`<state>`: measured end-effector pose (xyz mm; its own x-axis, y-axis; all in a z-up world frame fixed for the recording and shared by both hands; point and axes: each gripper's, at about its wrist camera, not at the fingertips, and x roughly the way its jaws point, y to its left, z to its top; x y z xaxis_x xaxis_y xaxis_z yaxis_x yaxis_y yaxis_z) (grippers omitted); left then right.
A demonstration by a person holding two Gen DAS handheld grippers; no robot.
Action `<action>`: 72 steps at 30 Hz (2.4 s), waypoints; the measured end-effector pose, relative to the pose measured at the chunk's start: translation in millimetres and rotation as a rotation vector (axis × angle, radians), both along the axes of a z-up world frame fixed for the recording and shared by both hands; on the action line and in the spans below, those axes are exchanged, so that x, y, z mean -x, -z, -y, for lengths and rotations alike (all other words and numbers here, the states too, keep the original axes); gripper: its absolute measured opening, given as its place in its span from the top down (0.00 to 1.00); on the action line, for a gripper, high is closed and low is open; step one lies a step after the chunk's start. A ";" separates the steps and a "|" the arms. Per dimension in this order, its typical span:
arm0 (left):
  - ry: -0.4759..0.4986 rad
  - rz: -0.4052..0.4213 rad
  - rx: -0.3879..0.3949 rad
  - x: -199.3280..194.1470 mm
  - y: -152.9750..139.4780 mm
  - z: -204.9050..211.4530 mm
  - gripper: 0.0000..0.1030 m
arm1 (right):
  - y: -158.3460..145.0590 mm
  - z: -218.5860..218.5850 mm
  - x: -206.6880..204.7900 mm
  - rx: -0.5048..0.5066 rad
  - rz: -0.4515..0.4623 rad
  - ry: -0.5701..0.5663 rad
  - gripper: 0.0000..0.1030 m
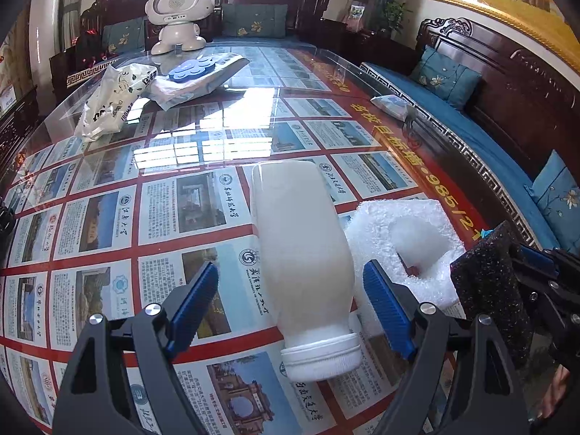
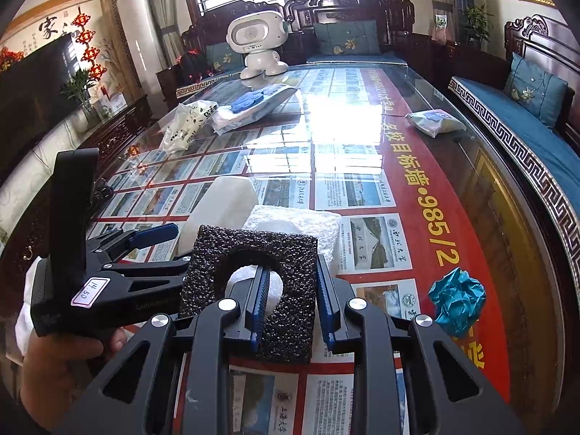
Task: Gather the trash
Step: 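Grasp the white plastic bottle around its body with the left gripper, then carry the black foam in the right gripper while the left gripper carries the bottle to the bin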
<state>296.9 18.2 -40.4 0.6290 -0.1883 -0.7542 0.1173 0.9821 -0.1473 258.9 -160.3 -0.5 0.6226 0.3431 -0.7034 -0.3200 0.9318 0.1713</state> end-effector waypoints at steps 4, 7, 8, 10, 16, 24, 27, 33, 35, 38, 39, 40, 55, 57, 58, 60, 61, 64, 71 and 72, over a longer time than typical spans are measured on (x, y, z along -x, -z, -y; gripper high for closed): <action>0.000 -0.015 0.009 -8.0 3.1 -0.1 0.20 | 1.7 0.9 -4.1 0.000 -0.001 0.000 0.76; -0.001 -0.028 0.027 -15.0 6.4 -2.4 0.20 | 2.4 0.0 -7.4 0.007 0.002 -0.003 0.76; -0.002 -0.032 0.032 -16.3 7.7 -3.2 0.20 | 2.9 -0.4 -9.0 0.007 0.002 -0.008 0.76; -0.005 -0.044 0.038 -19.6 11.0 -4.7 0.20 | 3.5 -0.8 -10.6 0.010 0.001 -0.018 0.76; -0.052 -0.062 0.095 -32.0 14.2 -15.9 0.20 | 2.7 -3.6 -11.5 0.015 0.008 -0.037 0.76; -0.052 -0.067 0.075 -38.1 13.6 -10.2 0.32 | 4.7 -5.6 -14.2 0.027 0.011 -0.038 0.76; -0.054 -0.069 0.089 -37.2 13.2 -10.9 0.36 | 6.2 -5.0 -14.6 0.022 0.007 -0.043 0.76; -0.048 -0.055 0.123 -33.5 13.3 -15.9 0.41 | 6.6 -4.8 -13.1 0.012 0.010 -0.049 0.76; -0.051 -0.051 0.127 -32.8 13.3 -16.4 0.42 | 5.6 -4.5 -12.7 0.007 0.013 -0.052 0.76; -0.056 -0.041 0.120 -30.8 12.9 -15.6 0.42 | 3.3 -4.5 -11.7 0.011 0.023 -0.050 0.76; -0.058 -0.037 0.119 -30.2 12.9 -15.9 0.42 | 2.6 -4.2 -11.1 0.012 0.026 -0.049 0.76; -0.063 -0.031 0.120 -29.4 12.8 -16.2 0.43 | 1.9 -3.6 -10.7 0.012 0.028 -0.048 0.76; -0.037 0.093 0.098 16.3 -20.1 -13.2 0.44 | -5.5 -0.8 3.0 -0.017 0.051 -0.053 0.76; -0.026 0.109 0.106 28.5 -27.4 -12.3 0.44 | -10.9 0.0 10.3 -0.021 0.062 -0.057 0.76; -0.017 0.119 0.108 36.9 -32.0 -11.2 0.44 | -14.5 1.2 15.7 -0.026 0.069 -0.057 0.76; 0.002 0.134 0.101 54.6 -40.5 -7.6 0.44 | -21.6 4.2 28.0 -0.034 0.084 -0.062 0.76; 0.009 0.144 0.105 64.2 -45.0 -6.4 0.44 | -25.4 5.6 36.6 -0.036 0.092 -0.066 0.76; 0.037 0.164 0.126 97.2 -56.9 -1.5 0.44 | -34.0 10.5 63.1 -0.045 0.110 -0.075 0.76; 0.105 0.191 0.096 187.9 -73.3 19.1 0.45 | -46.1 24.0 149.0 -0.065 0.128 -0.111 0.76; 0.114 0.190 0.095 200.5 -74.1 22.1 0.45 | -46.9 26.5 162.5 -0.064 0.131 -0.117 0.76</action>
